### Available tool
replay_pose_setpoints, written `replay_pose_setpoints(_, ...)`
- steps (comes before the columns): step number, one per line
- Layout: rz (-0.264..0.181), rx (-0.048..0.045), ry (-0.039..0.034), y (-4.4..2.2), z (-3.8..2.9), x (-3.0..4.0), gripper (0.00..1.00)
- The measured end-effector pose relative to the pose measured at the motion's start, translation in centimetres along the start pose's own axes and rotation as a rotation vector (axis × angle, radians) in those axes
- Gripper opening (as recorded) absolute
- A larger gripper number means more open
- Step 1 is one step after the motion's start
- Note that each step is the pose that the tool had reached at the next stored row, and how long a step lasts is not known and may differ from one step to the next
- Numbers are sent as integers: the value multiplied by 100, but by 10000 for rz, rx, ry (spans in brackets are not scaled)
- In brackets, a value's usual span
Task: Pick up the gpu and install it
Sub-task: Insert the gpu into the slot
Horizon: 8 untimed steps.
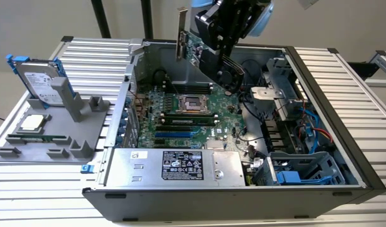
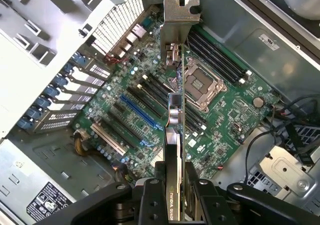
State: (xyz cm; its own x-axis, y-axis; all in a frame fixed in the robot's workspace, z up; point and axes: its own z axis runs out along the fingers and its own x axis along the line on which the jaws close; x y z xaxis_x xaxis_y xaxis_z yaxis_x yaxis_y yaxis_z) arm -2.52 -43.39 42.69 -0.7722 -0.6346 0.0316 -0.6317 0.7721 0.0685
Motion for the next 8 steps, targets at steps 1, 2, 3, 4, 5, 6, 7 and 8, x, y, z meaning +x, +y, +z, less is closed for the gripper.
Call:
replay_pose_setpoints(1, 0, 0, 0, 0, 0, 0, 0)
replay_pose_setpoints(2, 0, 0, 0, 0, 0, 0, 0)
replay_pose_setpoints(3, -1, 0, 0, 0, 0, 0, 0)
replay_pose_setpoints(4, -1, 0, 0, 0, 0, 0, 0)
replay_pose_setpoints(5, -1, 0, 0, 0, 0, 0, 0)
replay_pose_setpoints(6, -4, 0, 0, 0, 0, 0, 0)
replay_pose_setpoints(7, -14, 1, 1, 0, 0, 0, 0)
replay_pose_setpoints(8, -32, 1, 2, 0, 0, 0, 0)
